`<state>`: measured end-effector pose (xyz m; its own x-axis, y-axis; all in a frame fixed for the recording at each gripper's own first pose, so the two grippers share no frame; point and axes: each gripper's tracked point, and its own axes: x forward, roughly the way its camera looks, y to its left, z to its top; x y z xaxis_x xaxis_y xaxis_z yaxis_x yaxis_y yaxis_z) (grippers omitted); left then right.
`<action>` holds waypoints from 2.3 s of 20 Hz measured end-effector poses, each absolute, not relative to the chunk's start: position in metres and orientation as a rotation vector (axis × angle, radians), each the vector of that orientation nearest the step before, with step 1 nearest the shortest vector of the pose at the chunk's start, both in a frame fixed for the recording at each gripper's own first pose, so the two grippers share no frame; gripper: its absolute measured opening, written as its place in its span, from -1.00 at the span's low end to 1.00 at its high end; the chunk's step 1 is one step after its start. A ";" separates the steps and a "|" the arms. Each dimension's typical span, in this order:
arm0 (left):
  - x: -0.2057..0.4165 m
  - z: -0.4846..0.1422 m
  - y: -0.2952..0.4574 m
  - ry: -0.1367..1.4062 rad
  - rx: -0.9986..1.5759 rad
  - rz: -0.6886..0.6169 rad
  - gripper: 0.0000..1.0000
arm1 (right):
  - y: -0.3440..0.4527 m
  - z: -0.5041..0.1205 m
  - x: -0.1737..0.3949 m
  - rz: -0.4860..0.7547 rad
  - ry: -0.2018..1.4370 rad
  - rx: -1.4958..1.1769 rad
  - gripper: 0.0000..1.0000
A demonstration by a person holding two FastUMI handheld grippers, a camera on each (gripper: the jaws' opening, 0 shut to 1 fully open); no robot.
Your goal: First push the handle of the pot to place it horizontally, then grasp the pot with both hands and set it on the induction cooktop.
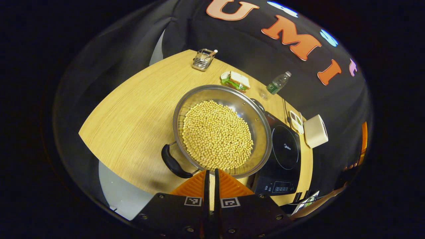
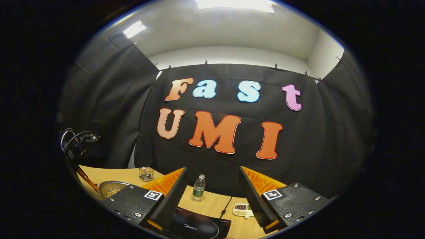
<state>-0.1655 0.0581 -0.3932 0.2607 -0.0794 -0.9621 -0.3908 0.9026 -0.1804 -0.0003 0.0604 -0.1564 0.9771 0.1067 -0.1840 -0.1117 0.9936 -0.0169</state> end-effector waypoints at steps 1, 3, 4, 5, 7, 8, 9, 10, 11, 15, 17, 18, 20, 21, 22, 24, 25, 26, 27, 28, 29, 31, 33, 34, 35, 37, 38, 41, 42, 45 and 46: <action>-0.170 -0.397 0.059 1.318 -0.431 0.224 -0.94 | 0.061 -0.162 0.001 0.110 0.193 -0.028 0.88; -0.179 -0.405 0.062 1.359 -0.442 0.230 -0.88 | 0.062 -0.171 0.004 0.111 0.210 -0.032 0.88; -0.182 -0.407 0.061 1.374 -0.453 0.229 -0.94 | 0.064 -0.176 0.005 0.110 0.218 -0.032 0.88; -0.185 -0.412 0.063 1.393 -0.456 0.238 -0.88 | 0.065 -0.181 0.007 0.113 0.229 -0.030 0.88; -0.189 -0.424 0.064 1.424 -0.471 0.255 -0.88 | 0.069 -0.193 0.012 0.118 0.254 -0.025 0.88; -0.189 -0.428 0.063 1.438 -0.486 0.262 -0.90 | 0.072 -0.198 0.013 0.122 0.266 -0.024 0.88; -0.189 -0.431 0.062 1.444 -0.506 0.262 -0.92 | 0.074 -0.203 0.015 0.126 0.277 -0.025 0.88; -0.187 -0.434 0.063 1.446 -0.511 0.269 -0.94 | 0.077 -0.208 0.017 0.132 0.287 -0.027 0.88; -0.188 -0.436 0.065 1.448 -0.500 0.278 -0.95 | 0.080 -0.212 0.018 0.135 0.297 -0.029 0.88; -0.183 -0.443 0.083 1.463 -0.478 0.323 -0.96 | 0.103 -0.237 0.025 0.173 0.353 -0.024 0.88; -0.181 -0.443 0.098 1.450 -0.441 0.341 -0.97 | 0.117 -0.251 0.027 0.200 0.389 -0.023 0.88; -0.179 -0.442 0.105 1.445 -0.434 0.353 -0.98 | 0.124 -0.257 0.027 0.215 0.409 -0.021 0.88; -0.175 -0.440 0.121 1.435 -0.408 0.373 -0.97 | 0.142 -0.273 0.027 0.250 0.457 -0.013 0.88; -0.175 -0.438 0.128 1.428 -0.382 0.383 -0.97 | 0.151 -0.282 0.027 0.269 0.484 -0.006 0.86; -0.173 -0.436 0.135 1.422 -0.364 0.390 -0.98 | 0.160 -0.288 0.026 0.288 0.508 0.006 0.86; -0.167 -0.437 0.147 1.412 -0.344 0.396 -0.97 | 0.180 -0.302 0.023 0.327 0.564 0.028 0.86; -0.163 -0.441 0.151 1.404 -0.332 0.396 -0.97 | 0.189 -0.309 0.022 0.345 0.590 0.039 0.87; -0.159 -0.442 0.157 1.396 -0.318 0.392 -0.97 | 0.199 -0.317 0.020 0.361 0.619 0.049 0.86; -0.155 -0.441 0.164 1.387 -0.299 0.393 -0.97 | 0.208 -0.324 0.018 0.376 0.649 0.059 0.84; -0.151 -0.441 0.170 1.378 -0.282 0.394 -0.97 | 0.217 -0.332 0.017 0.389 0.683 0.069 0.84; -0.148 -0.444 0.175 1.370 -0.260 0.395 -0.97 | 0.226 -0.340 0.016 0.401 0.719 0.081 0.84; -0.138 -0.449 0.183 1.357 -0.225 0.388 -0.98 | 0.242 -0.358 0.010 0.419 0.800 0.104 0.84; -0.127 -0.453 0.190 1.344 -0.189 0.381 -0.97 | 0.258 -0.374 0.002 0.441 0.878 0.132 0.82; -0.122 -0.455 0.196 1.336 -0.165 0.381 -0.96 | 0.266 -0.380 -0.001 0.452 0.911 0.142 0.82; -0.121 -0.454 0.202 1.329 -0.146 0.375 -0.96 | 0.272 -0.385 -0.003 0.456 0.942 0.148 0.80; -0.117 -0.455 0.209 1.320 -0.124 0.363 -0.93 | 0.283 -0.394 -0.006 0.461 0.989 0.159 0.80; -0.113 -0.455 0.213 1.311 -0.117 0.354 -0.90 | 0.288 -0.397 -0.009 0.464 1.012 0.160 0.79; -0.106 -0.454 0.222 1.289 -0.089 0.330 -0.90 | 0.297 -0.410 -0.013 0.455 1.071 0.150 0.76; -0.101 -0.454 0.225 1.278 -0.079 0.325 -0.90 | 0.300 -0.414 -0.014 0.447 1.086 0.150 0.76; -0.089 -0.458 0.236 1.252 -0.041 0.301 -0.90 | 0.302 -0.425 -0.016 0.409 1.133 0.148 0.75; -0.084 -0.459 0.238 1.241 -0.030 0.292 -0.90 | 0.303 -0.427 -0.017 0.401 1.140 0.146 0.76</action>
<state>-0.0841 0.2383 -0.4594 0.2919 0.2031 -0.9346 -0.2354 0.9624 0.1356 -0.0171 0.3027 -0.4269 0.3561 0.3824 -0.8526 -0.2352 0.9197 0.3142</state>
